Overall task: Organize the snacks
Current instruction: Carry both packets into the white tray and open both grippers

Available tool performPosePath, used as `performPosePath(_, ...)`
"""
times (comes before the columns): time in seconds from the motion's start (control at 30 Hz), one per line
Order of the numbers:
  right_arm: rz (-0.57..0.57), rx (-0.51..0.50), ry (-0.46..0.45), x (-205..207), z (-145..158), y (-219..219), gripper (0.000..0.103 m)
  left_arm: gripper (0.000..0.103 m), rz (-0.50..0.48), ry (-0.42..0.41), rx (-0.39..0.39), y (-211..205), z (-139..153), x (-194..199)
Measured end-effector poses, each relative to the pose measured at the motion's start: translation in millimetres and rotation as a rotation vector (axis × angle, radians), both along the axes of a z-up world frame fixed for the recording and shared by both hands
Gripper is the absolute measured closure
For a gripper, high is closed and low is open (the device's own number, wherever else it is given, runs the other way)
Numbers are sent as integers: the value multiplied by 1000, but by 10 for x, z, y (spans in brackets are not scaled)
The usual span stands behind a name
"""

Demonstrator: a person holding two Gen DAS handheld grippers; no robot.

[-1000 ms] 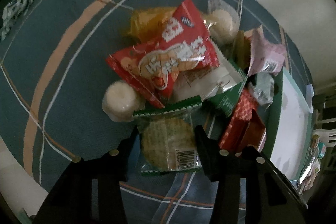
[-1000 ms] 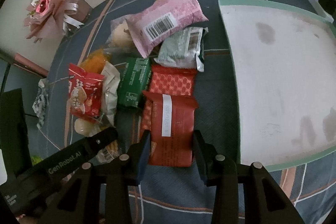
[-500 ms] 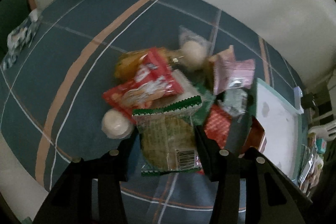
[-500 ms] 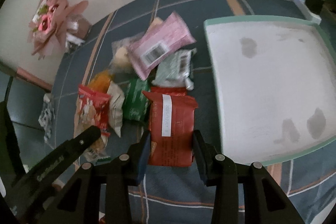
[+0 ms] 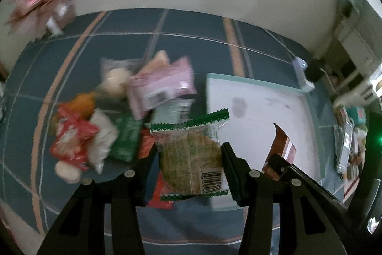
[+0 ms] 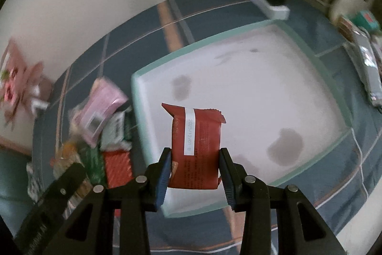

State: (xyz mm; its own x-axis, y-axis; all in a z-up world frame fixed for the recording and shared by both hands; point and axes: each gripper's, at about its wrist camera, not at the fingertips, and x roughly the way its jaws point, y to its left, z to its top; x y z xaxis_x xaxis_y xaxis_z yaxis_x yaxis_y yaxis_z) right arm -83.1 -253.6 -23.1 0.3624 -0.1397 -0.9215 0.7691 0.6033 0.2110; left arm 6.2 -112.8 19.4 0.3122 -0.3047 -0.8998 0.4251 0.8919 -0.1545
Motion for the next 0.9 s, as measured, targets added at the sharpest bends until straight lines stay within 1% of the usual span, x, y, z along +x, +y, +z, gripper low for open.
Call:
performPosePath(0.2, -144, 6, 38, -277, -78, -376, 61, 51, -92, -24, 16, -436, -116, -125)
performPosePath(0.33, -236, -18, 72, -448, -122, -582, 61, 51, -154, -25, 10, -696, -237, -197)
performPosePath(0.4, -267, -37, 93, -510, -138, -660, 61, 51, -181, -17, 4, -803, -309, -223)
performPosePath(0.5, -306, -40, 103, -594, -184, -743, 61, 51, -208, -26, 16, -901, -411, -257)
performPosePath(0.6, -335, -45, 126, -652, -231, -790, 61, 51, -220, -18, 13, -951, -499, -264)
performPosePath(0.67, -345, -37, 126, -720, -251, -841, 61, 51, -228, -10, 11, -963, -540, -265)
performPosePath(0.73, -351, -22, 129, -724, -289, -855, 61, 49, -240, 4, 17, -971, -569, -271)
performPosePath(0.8, -354, -7, 127, -723, -314, -857, 61, 34, -238, 7, 19, -967, -565, -274)
performPosePath(0.87, -351, -6, 125, -716, -318, -852, 59, 33, -233, 8, 14, -952, -545, -270)
performPosePath(0.9, -348, -10, 129, -714, -313, -846, 56, 31, -228, 10, 12, -937, -536, -263)
